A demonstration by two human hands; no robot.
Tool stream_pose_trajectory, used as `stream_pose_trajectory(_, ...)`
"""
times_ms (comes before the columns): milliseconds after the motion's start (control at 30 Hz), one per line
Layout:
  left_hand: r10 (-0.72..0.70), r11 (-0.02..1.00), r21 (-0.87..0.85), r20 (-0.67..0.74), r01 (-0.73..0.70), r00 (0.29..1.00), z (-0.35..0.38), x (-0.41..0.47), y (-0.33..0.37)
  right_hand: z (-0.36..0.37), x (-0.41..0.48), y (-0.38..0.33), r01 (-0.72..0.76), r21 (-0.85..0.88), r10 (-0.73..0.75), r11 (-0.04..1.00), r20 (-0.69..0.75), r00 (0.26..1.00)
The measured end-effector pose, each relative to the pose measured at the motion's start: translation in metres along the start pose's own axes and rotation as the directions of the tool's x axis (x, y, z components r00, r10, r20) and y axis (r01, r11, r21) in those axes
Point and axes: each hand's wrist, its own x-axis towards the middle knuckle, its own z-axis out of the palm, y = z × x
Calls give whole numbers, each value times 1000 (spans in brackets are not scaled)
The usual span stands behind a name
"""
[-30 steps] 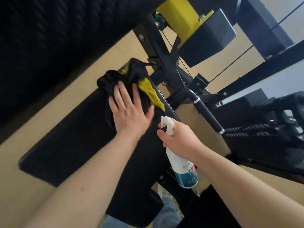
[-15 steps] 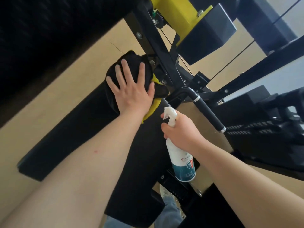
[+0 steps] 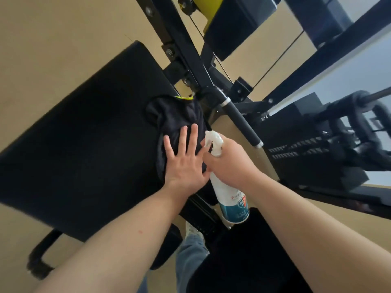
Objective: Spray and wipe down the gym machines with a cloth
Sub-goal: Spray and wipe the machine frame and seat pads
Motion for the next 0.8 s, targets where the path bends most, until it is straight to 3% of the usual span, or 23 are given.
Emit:
stream_pose_trajectory(133,222,975,-45,56,-220,973,34,-50,43,-4,-17,17,-15,-26,15,1000,6,1000)
stream_pose_trajectory(333,315,948,26,56,-317,947,42,-50,36,-5,-33,28,-11,-107,17,994,53,998)
stream_pose_trajectory(533,161,976,143,48,-166,986,9,-38,-17,6,-46,13,46,-119,-37,992,70,997)
stream_pose_trajectory(667,53,990,128,12,-54,999,-5,-47,-54,23,-49,-4,25,-121,-15,992,77,997)
stream_pose_trajectory(800,68,991,-114,-3,-68,998,-23,-66,-62,43,-52,-28,26,-134,-19,991,56,998)
